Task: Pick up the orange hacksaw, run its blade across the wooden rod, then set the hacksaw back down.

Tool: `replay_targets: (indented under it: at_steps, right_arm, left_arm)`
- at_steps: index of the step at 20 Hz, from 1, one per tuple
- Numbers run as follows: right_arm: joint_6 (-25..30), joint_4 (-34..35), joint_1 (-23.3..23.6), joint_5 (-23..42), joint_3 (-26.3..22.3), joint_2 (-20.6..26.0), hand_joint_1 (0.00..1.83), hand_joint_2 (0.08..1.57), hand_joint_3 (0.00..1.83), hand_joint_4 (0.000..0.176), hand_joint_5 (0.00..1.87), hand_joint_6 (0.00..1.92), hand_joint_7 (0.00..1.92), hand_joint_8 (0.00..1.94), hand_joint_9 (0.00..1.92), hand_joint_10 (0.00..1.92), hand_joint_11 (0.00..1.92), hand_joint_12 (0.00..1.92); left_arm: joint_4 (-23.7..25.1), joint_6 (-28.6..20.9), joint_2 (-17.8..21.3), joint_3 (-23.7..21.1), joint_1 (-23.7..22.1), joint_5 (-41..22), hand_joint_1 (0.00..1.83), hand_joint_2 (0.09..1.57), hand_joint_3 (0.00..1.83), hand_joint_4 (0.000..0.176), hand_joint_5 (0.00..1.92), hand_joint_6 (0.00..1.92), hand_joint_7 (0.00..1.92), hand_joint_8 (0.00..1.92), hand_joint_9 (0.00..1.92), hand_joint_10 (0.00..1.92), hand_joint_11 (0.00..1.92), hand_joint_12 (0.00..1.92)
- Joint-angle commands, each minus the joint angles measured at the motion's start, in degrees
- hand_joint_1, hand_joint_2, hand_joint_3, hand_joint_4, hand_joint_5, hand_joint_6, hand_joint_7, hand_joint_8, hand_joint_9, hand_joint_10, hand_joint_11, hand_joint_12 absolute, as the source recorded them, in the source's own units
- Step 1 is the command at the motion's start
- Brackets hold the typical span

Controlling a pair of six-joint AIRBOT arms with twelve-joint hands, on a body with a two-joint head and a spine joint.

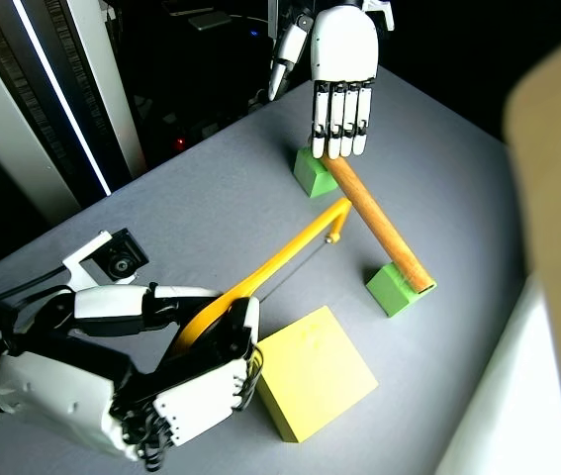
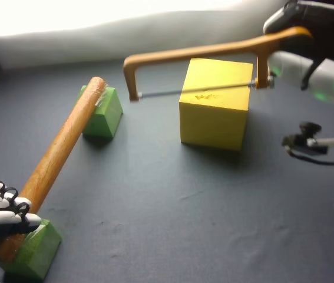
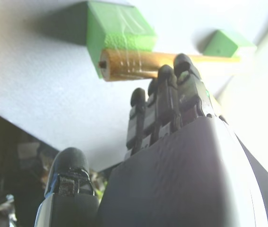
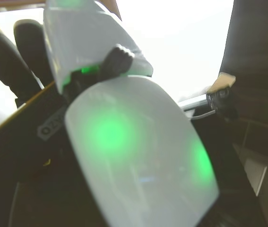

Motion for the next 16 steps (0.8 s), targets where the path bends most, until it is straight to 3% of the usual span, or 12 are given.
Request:
replay_targets:
  at_steps: [1, 3, 5, 6, 8, 10, 12, 14, 16]
  right_arm:
    - [0.14, -1.42, 1.32, 8.24, -0.26, -0.12, 1.37, 1.16, 0.00, 0.000, 0.78, 1.04, 0.88, 1.15, 0.94, 1.29, 0.86, 1.27]
    - [-1.47, -1.43, 2.84, 7.67, -0.32, -1.31, 1.38, 1.12, 0.00, 0.000, 0.85, 0.93, 0.97, 1.02, 1.03, 1.20, 0.87, 1.25]
    - [-2.99, -1.44, 3.98, 7.28, -0.37, -2.67, 1.37, 1.14, 0.00, 0.000, 0.83, 0.97, 0.93, 1.08, 0.96, 1.26, 0.87, 1.25]
    - [-3.78, -1.44, 4.46, 7.02, -0.40, -3.40, 1.38, 1.12, 0.00, 0.000, 0.87, 0.89, 0.98, 1.02, 1.01, 1.21, 0.87, 1.26]
    - [-5.02, -1.43, 4.91, 6.85, -0.40, -4.61, 1.37, 1.15, 0.00, 0.000, 0.79, 1.01, 0.89, 1.13, 0.96, 1.25, 0.89, 1.23]
    - [-6.63, -1.43, 5.11, 6.82, -0.39, -5.98, 1.37, 1.15, 0.00, 0.000, 0.79, 1.02, 0.89, 1.14, 0.94, 1.29, 0.87, 1.26]
    - [-7.57, -1.30, 5.19, 6.62, -0.38, -7.06, 1.38, 1.11, 0.00, 0.000, 0.85, 0.91, 0.97, 1.02, 1.04, 1.18, 0.89, 1.23]
    - [-8.34, -1.13, 5.21, 6.48, -0.37, -8.01, 1.38, 1.13, 0.00, 0.000, 0.83, 0.96, 0.93, 1.06, 0.98, 1.23, 0.90, 1.21]
    - [-9.42, -1.01, 5.29, 6.01, -0.37, -8.98, 1.38, 1.10, 0.00, 0.000, 0.88, 0.88, 1.00, 0.98, 1.05, 1.18, 0.90, 1.22]
  left_arm:
    - [-0.82, 0.21, 0.33, -0.02, -0.25, -2.09, 0.00, 1.24, 0.00, 0.000, 0.14, 0.00, 0.10, 0.00, 0.10, 0.00, 0.00, 0.19]
    - [-0.82, 0.21, 0.29, -0.02, -0.25, -2.09, 0.00, 1.24, 0.00, 0.000, 0.14, 0.00, 0.08, 0.00, 0.08, 0.00, 0.00, 0.17]
    - [-0.82, 0.21, 0.28, -0.03, -0.25, -2.09, 0.00, 1.24, 0.00, 0.000, 0.13, 0.00, 0.07, 0.00, 0.07, 0.00, 0.00, 0.14]
    - [-0.82, 0.21, 0.28, -0.03, -0.25, -2.09, 0.00, 1.24, 0.00, 0.000, 0.13, 0.00, 0.09, 0.00, 0.08, 0.00, 0.00, 0.17]
    - [-0.82, 0.21, 0.28, -0.05, -0.26, -2.09, 0.00, 1.24, 0.00, 0.000, 0.11, 0.01, 0.07, 0.00, 0.07, 0.00, 0.00, 0.12]
    - [-0.82, 0.21, 0.28, -0.11, -0.26, -2.09, 0.00, 1.25, 0.00, 0.000, 0.14, 0.00, 0.10, 0.00, 0.09, 0.00, 0.00, 0.17]
    - [-0.82, 0.21, 0.28, -0.18, -0.26, -2.08, 0.00, 1.25, 0.00, 0.000, 0.14, 0.00, 0.10, 0.00, 0.09, 0.00, 0.00, 0.15]
    - [-0.82, 0.21, 0.28, -0.23, -0.26, -2.07, 0.00, 1.25, 0.00, 0.000, 0.14, 0.00, 0.10, 0.00, 0.09, 0.00, 0.01, 0.13]
    - [-0.81, 0.21, 0.28, -0.33, -0.26, -2.07, 0.00, 1.25, 0.00, 0.000, 0.11, 0.00, 0.06, 0.00, 0.05, 0.00, 0.00, 0.08]
